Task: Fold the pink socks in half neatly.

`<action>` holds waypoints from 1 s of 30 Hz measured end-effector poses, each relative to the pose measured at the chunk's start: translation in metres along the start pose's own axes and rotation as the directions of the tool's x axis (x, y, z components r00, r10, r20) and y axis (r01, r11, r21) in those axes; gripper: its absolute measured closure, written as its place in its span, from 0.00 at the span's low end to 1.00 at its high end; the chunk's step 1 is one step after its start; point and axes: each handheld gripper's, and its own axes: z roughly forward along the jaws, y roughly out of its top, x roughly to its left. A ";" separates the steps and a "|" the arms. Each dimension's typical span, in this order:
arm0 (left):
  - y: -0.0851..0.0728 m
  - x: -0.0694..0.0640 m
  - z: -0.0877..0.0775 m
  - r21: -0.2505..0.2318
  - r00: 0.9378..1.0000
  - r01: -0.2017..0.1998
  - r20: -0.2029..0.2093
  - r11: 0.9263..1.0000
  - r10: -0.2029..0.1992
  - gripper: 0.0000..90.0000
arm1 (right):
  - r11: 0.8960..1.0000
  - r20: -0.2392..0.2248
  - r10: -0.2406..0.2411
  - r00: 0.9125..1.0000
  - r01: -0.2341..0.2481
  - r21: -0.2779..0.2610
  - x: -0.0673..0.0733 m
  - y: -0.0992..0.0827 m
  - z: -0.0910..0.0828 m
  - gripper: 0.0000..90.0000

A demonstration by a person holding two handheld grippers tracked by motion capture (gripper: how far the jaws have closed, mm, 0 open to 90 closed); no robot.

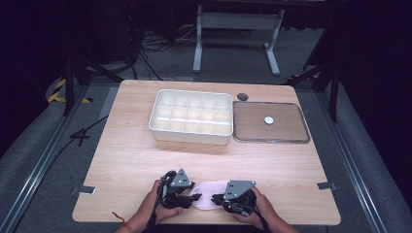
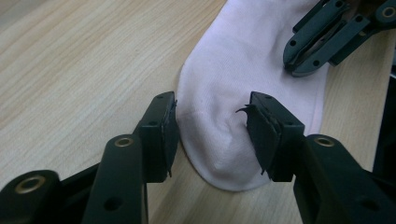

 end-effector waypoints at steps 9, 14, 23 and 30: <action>0.001 0.001 0.002 0.002 0.999 0.012 0.037 1.000 -0.012 0.81 | 1.000 0.001 0.002 1.000 -0.002 -0.004 0.001 0.000 0.001 0.95; 0.001 0.003 0.002 0.003 0.998 0.036 0.059 0.999 -0.036 0.87 | 1.000 0.008 0.006 1.000 -0.006 -0.010 0.001 0.000 0.002 0.95; 0.001 0.007 -0.001 -0.032 0.995 0.054 0.080 0.998 -0.051 0.89 | 1.000 0.006 0.016 1.000 -0.015 -0.011 -0.001 0.001 0.004 0.95; 0.002 0.009 -0.011 -0.101 0.994 0.083 0.081 0.991 -0.075 0.89 | 1.000 0.025 0.025 0.999 -0.025 0.012 -0.002 0.014 0.014 0.96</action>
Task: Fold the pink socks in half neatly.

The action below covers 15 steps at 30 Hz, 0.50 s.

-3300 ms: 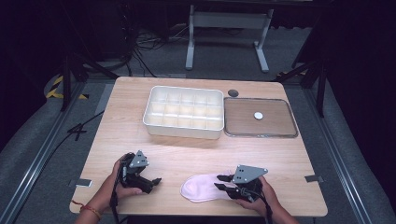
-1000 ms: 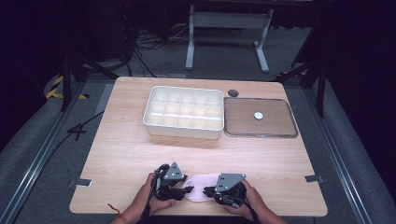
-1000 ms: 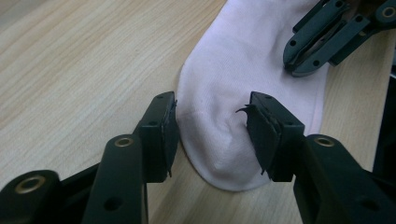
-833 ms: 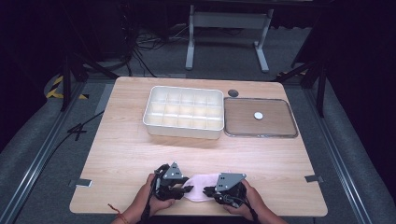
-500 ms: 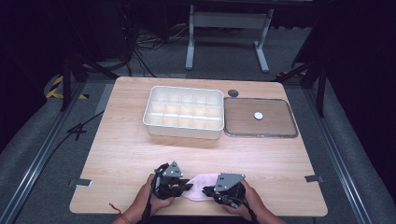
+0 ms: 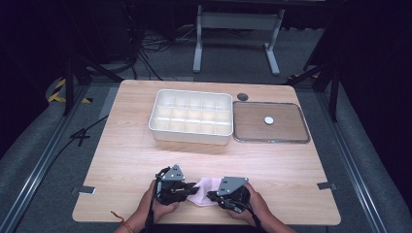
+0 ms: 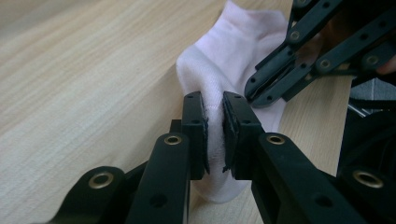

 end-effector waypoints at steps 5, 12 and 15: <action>0.001 -0.001 -0.005 -0.023 1.000 -0.020 -0.007 1.000 0.019 0.89 | 1.000 -0.007 0.009 1.000 -0.009 -0.007 -0.002 0.004 0.005 0.96; 0.003 -0.001 -0.008 -0.052 0.999 -0.029 -0.016 0.998 0.028 0.88 | 1.000 -0.009 0.015 1.000 -0.015 -0.010 -0.004 0.010 0.012 0.96; 0.003 -0.001 -0.008 -0.063 1.000 -0.018 -0.005 0.998 0.018 0.88 | 1.000 -0.009 0.013 1.000 -0.013 -0.007 -0.004 0.012 0.014 0.96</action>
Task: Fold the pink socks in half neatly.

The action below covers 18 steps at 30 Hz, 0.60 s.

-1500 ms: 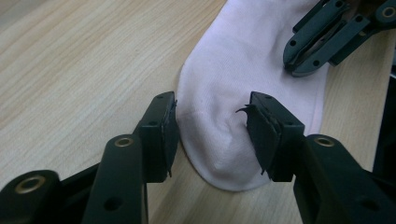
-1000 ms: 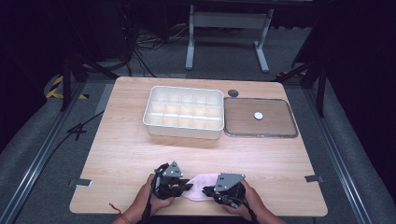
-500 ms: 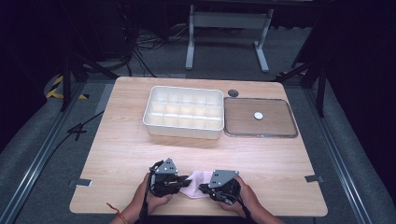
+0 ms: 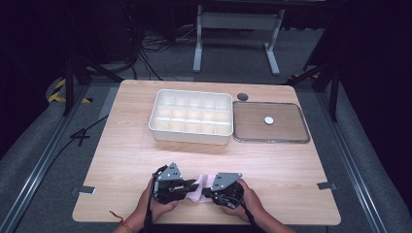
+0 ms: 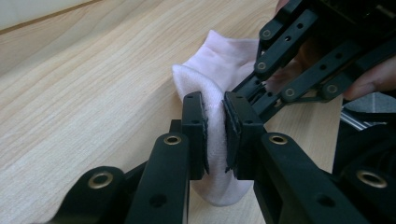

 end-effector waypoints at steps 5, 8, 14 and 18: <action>0.001 0.000 -0.002 -0.013 1.000 0.002 -0.007 1.000 -0.002 0.87 | 1.000 0.005 0.002 1.000 -0.002 -0.004 0.000 0.004 0.005 0.96; 0.001 0.002 -0.003 -0.009 1.000 -0.002 -0.023 1.000 0.002 0.88 | 1.000 0.008 0.001 1.000 -0.001 -0.009 -0.001 0.005 0.006 0.95; 0.000 0.003 -0.005 0.001 0.999 0.005 -0.042 1.000 -0.005 0.89 | 1.000 -0.006 0.018 1.000 -0.018 -0.022 -0.004 0.003 0.001 0.90; -0.001 0.004 -0.006 0.000 0.999 0.011 -0.043 1.000 -0.011 0.89 | 0.998 0.022 0.038 0.999 -0.036 -0.054 -0.010 0.003 -0.007 0.93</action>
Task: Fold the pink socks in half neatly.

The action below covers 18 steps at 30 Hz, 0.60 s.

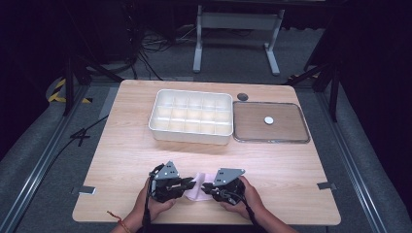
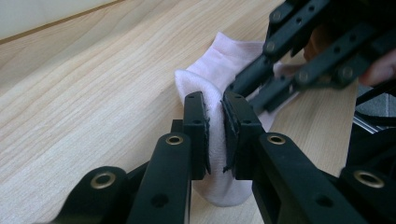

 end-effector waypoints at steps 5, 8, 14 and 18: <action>0.003 -0.004 0.002 -0.007 1.000 -0.016 0.003 1.000 0.016 0.89 | 1.000 0.017 0.017 1.000 -0.017 0.013 -0.003 0.000 0.002 0.98; 0.006 -0.006 0.005 -0.010 0.999 -0.036 0.009 0.999 0.037 0.89 | 1.000 0.014 0.004 1.000 -0.005 0.031 -0.001 -0.002 0.008 0.98; 0.012 -0.010 0.012 -0.003 0.999 -0.051 -0.004 0.999 0.051 0.89 | 1.000 0.013 0.027 1.000 -0.027 0.010 -0.002 -0.004 0.011 0.98; 0.019 -0.012 0.017 0.001 0.998 -0.052 -0.027 0.999 0.052 0.89 | 1.000 0.021 0.024 0.999 -0.024 0.009 -0.002 -0.004 0.011 0.96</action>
